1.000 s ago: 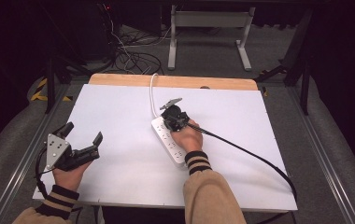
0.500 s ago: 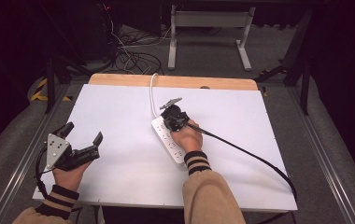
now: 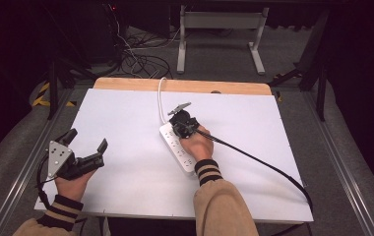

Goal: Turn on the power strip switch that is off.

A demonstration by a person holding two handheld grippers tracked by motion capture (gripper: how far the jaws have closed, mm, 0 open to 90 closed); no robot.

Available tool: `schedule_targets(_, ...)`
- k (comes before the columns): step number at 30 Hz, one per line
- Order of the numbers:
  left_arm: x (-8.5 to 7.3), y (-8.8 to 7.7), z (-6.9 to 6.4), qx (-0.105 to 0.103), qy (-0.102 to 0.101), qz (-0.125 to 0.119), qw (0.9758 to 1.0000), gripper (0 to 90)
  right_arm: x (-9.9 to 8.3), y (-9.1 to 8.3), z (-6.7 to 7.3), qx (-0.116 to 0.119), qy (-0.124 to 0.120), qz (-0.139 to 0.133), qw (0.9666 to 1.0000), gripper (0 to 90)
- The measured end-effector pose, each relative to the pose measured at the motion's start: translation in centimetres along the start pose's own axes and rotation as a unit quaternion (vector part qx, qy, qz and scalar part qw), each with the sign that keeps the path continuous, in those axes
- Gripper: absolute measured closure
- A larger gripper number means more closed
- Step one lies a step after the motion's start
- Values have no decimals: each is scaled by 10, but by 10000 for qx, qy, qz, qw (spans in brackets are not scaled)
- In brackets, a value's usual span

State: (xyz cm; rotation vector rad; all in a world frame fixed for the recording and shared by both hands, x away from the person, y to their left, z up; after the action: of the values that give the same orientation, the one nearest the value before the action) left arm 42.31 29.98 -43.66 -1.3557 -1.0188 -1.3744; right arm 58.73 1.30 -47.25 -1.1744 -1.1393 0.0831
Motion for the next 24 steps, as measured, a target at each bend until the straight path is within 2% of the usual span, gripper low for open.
schedule_targets(22, 0, 1, -1, -26, 2, -3, 10000, 2, -1, -2, 0, -44, 18, -64, 10000, 900)
schedule_targets(24, 0, 1, -1, -37, 15, 4, 10000, 2, 1, -4, 0, -108, -4, -224, 9997, 900)
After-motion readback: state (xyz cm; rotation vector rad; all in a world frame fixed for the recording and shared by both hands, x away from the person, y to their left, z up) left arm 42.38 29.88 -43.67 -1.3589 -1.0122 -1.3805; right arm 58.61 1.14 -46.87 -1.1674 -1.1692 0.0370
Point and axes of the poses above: each handheld gripper's, and its own axes: y roughly forward along the jaws, x roughly out of its top, z roughly to its left, the point moved 3 cm from there along y, roughly forward along the jaws, and after that the axes turned 3 degrees about x, right-handed, at the moved point
